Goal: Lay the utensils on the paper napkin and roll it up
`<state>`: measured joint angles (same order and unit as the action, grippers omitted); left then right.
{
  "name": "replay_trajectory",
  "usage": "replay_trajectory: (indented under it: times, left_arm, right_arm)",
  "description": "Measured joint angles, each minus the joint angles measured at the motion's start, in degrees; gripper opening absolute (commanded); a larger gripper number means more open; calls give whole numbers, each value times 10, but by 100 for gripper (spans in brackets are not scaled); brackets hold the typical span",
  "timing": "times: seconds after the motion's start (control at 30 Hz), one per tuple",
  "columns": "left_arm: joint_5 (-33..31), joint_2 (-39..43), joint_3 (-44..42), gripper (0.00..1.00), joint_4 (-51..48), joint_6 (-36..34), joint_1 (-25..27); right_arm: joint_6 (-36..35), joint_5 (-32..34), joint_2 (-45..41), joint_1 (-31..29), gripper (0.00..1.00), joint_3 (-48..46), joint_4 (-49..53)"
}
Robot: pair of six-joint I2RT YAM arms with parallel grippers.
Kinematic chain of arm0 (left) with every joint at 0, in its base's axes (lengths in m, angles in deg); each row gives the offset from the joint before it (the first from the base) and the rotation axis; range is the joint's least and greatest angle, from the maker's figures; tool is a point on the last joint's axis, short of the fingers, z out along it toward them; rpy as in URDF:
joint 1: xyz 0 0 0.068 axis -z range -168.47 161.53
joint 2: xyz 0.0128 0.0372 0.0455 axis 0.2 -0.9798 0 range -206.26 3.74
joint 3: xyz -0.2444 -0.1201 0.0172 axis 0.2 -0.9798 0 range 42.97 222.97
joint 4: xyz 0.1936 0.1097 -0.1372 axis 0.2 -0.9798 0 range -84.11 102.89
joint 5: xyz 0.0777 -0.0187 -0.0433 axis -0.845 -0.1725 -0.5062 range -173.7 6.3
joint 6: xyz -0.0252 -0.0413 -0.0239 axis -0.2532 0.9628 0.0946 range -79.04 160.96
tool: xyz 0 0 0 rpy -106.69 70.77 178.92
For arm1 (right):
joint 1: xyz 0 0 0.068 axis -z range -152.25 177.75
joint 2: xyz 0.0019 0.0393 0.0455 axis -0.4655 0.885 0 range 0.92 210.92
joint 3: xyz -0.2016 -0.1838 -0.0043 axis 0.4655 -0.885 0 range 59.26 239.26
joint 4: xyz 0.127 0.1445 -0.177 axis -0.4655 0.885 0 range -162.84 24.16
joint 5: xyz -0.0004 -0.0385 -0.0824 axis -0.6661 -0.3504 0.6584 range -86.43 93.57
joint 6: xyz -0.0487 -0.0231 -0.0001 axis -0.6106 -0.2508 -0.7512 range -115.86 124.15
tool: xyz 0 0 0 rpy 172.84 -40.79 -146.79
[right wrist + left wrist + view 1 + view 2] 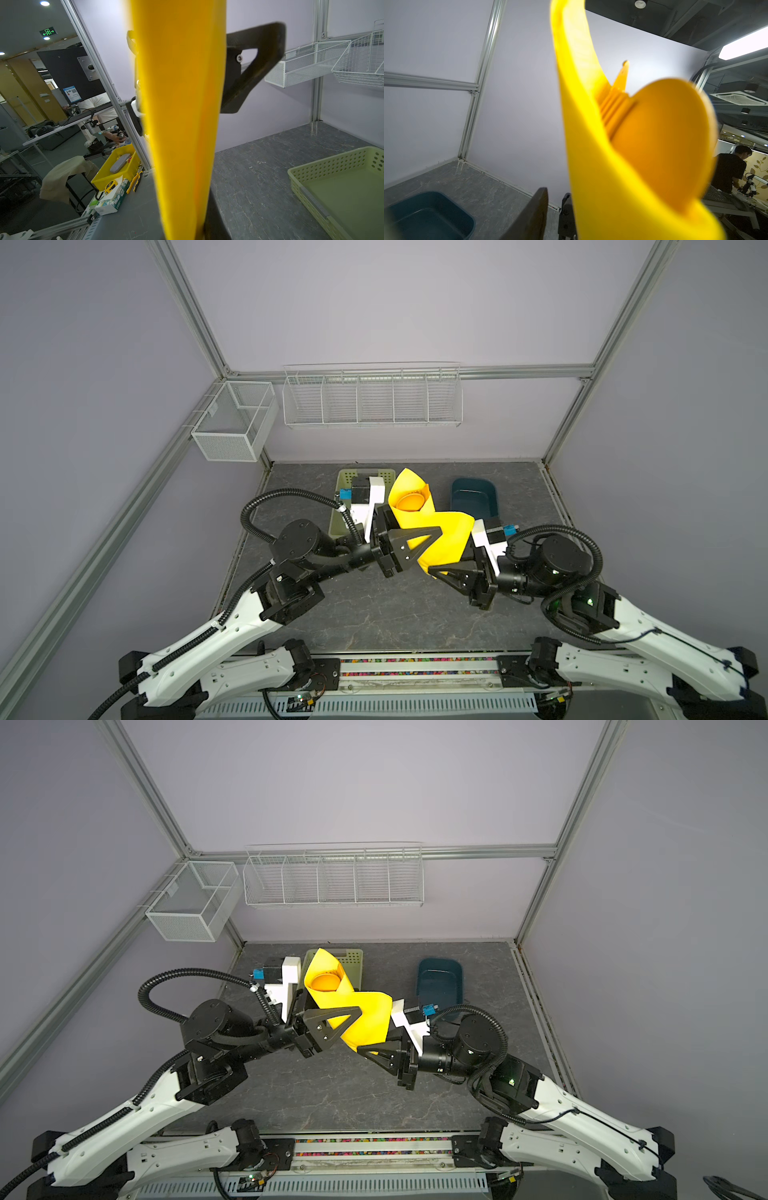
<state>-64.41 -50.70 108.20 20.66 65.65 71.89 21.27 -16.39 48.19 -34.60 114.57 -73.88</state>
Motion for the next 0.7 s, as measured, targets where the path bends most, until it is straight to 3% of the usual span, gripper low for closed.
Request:
replay_trajectory:
  times: [0.33,0.43,0.53,0.7]
  left_arm:
    - [1,-10,9,20,-8,4,1]
    - [3,-11,9,17,-7,6,2]
    - [3,-13,9,21,-5,7,2]
    - [1,-16,9,43,-3,10,1]
  right_arm:
    - [-9,7,0,-3,6,0,10]
    - [-10,15,-1,-4,6,0,14]
    - [-11,26,-3,-7,6,0,17]
    - [-13,52,-18,-13,6,0,28]
